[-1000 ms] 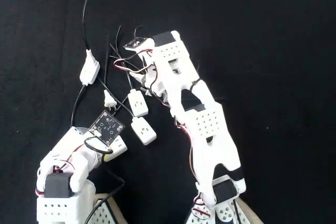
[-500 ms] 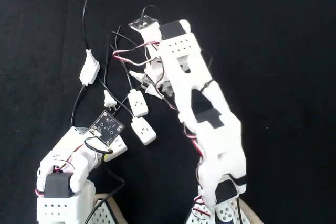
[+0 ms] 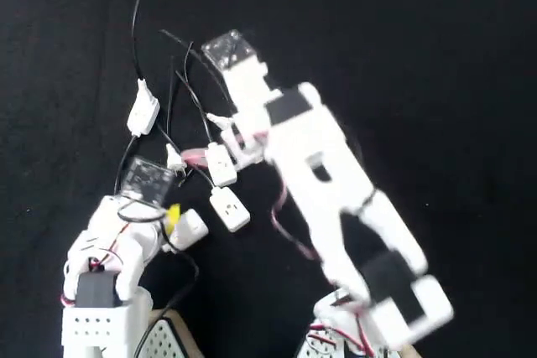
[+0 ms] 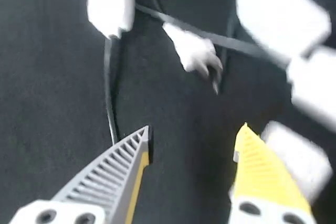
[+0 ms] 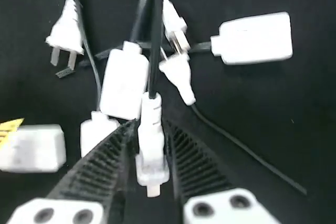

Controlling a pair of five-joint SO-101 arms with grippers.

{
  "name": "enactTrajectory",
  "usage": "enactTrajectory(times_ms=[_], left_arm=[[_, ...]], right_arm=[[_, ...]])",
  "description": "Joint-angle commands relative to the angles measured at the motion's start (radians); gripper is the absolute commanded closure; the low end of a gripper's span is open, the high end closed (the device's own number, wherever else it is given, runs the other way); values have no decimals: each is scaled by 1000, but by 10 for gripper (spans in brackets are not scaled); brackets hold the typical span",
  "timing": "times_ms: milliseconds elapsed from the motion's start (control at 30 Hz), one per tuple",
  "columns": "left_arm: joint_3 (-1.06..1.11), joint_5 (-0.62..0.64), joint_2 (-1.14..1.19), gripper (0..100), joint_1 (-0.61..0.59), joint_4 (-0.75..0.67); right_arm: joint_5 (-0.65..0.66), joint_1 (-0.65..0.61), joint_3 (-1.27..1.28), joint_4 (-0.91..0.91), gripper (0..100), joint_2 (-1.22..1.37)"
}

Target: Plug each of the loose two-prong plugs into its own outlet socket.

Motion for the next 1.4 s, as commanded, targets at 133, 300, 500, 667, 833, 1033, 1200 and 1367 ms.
enactTrajectory(times_ms=[133,300,500,667,833,1033,1200,1367], left_arm=[[-107,367,-6,739,-5,-345],[-96,519,-6,739,2,-459],[-104,529,-6,738,101,-483],[-125,523,-6,738,236,-474],[-251,522,-6,737,251,-292],[-329,522,-6,738,252,-147],[-341,416,-6,737,237,-81],[-329,265,-6,737,96,-18]], right_arm=[[-11,-164,565,-387,987,-567],[-11,-226,777,-446,987,-912],[-15,-354,963,-482,987,-1178],[-12,-358,1035,-585,987,-1158],[-11,-358,1035,-611,987,-1092],[14,-354,1032,-666,987,-1013],[9,-255,963,-661,987,-964],[-41,-110,858,-667,987,-898]])
